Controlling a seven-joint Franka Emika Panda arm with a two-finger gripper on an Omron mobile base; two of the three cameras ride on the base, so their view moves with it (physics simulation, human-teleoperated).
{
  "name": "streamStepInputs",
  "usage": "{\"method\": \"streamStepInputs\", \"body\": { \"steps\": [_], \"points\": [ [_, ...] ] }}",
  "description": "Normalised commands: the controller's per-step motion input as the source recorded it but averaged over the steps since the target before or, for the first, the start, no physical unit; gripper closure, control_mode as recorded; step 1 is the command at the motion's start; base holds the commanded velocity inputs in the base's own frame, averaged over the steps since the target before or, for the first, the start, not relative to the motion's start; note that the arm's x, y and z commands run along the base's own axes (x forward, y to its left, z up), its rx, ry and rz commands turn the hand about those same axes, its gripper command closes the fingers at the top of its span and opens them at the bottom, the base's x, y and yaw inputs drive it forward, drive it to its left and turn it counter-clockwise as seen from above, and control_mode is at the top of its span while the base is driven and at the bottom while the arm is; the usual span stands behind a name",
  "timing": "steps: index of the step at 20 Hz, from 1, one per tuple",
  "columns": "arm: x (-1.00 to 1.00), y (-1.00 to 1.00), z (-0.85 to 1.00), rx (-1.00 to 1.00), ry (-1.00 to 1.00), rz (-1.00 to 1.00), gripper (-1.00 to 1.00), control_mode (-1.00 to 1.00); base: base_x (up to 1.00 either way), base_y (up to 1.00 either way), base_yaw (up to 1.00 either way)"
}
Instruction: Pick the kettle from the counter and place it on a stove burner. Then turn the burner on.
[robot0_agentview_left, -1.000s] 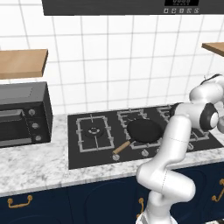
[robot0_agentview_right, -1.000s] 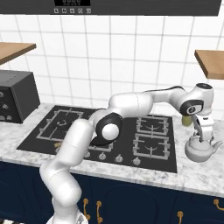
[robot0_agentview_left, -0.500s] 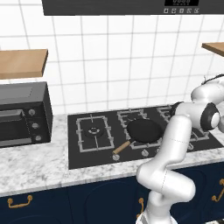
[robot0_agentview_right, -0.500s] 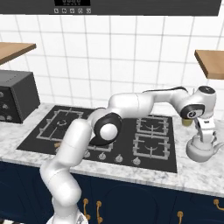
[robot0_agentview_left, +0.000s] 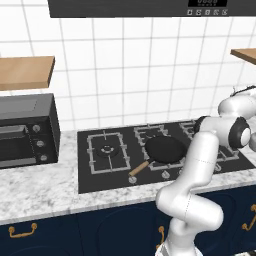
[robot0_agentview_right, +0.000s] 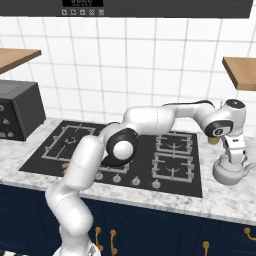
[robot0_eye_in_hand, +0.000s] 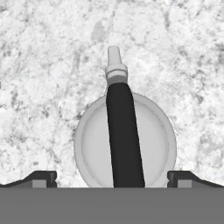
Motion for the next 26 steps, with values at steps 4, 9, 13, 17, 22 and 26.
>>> {"method": "streamStepInputs", "body": {
  "steps": [4,9,13,17,22,26],
  "points": [
    [0.00,0.00,0.00,0.00,0.00,0.00,1.00,-1.00,0.00,0.00,0.00],
    [-0.02,0.00,0.00,0.00,0.00,0.00,1.00,-1.00,0.00,0.00,0.00],
    [-0.67,0.08,0.35,0.00,-0.06,0.12,1.00,-1.00,0.00,0.00,0.00],
    [-0.83,0.35,0.61,0.00,-0.05,0.24,1.00,-1.00,0.00,0.00,0.00],
    [-0.34,0.49,0.12,-0.02,0.00,0.33,1.00,-1.00,0.00,0.00,0.00],
    [0.04,0.52,0.09,-0.01,-0.01,0.42,1.00,-1.00,0.00,0.00,0.00]
  ]
}}
